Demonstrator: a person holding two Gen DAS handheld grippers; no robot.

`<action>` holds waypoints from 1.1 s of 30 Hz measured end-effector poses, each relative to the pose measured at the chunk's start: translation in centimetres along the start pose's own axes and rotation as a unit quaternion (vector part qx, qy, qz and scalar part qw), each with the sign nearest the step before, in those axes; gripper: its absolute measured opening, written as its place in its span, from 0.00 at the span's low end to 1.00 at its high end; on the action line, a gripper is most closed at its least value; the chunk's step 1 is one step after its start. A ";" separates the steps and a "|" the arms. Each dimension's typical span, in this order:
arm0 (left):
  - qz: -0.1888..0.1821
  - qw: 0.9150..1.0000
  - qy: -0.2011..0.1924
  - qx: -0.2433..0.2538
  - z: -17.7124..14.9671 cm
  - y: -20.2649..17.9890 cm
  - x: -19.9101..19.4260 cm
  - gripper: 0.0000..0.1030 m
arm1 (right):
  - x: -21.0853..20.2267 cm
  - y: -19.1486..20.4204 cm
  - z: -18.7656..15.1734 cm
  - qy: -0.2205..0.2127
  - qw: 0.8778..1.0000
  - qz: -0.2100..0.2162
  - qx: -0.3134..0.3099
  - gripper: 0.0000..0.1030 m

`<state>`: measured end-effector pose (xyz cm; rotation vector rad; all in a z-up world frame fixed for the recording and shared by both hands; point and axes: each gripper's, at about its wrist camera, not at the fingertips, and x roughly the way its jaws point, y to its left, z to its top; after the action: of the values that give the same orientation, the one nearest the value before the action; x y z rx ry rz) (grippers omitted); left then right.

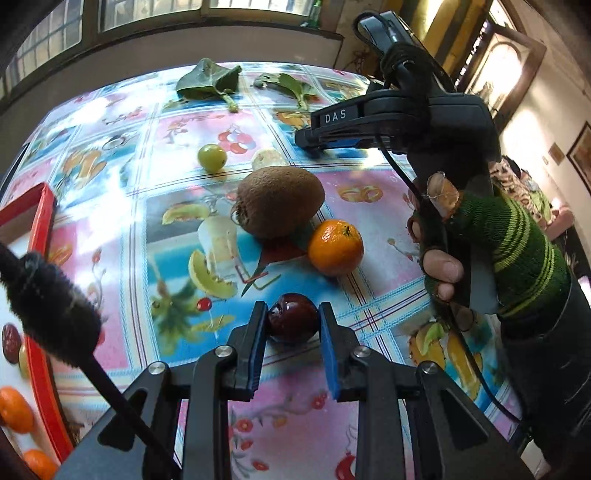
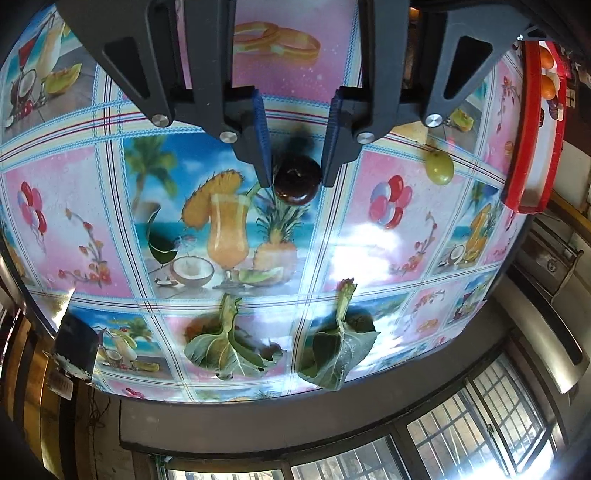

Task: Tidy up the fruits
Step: 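Grasp a dark plum with the left tool while the right tool grasps another dark plum, then carry both dark plums into the tray and open both tools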

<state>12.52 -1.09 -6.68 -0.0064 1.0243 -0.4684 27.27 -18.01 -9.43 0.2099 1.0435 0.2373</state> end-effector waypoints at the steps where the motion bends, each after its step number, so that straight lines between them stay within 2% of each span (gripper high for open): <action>1: -0.002 1.000 -0.003 -0.007 -0.2 0.1 -0.5 0.26 | 0.1 0.2 0.1 0.002 1.000 -0.003 -0.004 0.26; 3: -0.001 1.000 -0.012 -0.018 -0.4 0.3 -1.4 0.26 | 0.0 0.6 0.1 0.005 1.000 -0.008 -0.008 0.25; 7: 0.003 0.999 -0.025 -0.036 -0.8 0.9 -2.9 0.26 | -2.6 1.2 -1.1 -0.012 1.000 0.022 0.004 0.25; 16: 0.020 0.995 -0.052 -0.081 -3.0 2.8 -7.2 0.26 | -8.9 5.6 -6.5 -0.023 0.996 0.081 -0.018 0.25; 21: 0.064 0.990 -0.064 -0.109 -4.5 4.5 -10.0 0.26 | -10.3 9.0 -9.2 -0.016 0.993 0.106 -0.048 0.25; 27: 0.126 0.980 -0.075 -0.136 -6.2 6.9 -12.6 0.26 | -10.6 12.7 -10.7 -0.006 0.988 0.131 -0.076 0.26; 33: 0.144 0.974 -0.085 -0.155 -7.1 8.5 -13.7 0.26 | -10.4 16.1 -11.7 0.003 0.984 0.145 -0.103 0.26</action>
<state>3.96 13.26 -1.12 -0.1717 0.9019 -0.0392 10.56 -5.03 -1.98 0.1735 0.9848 0.6062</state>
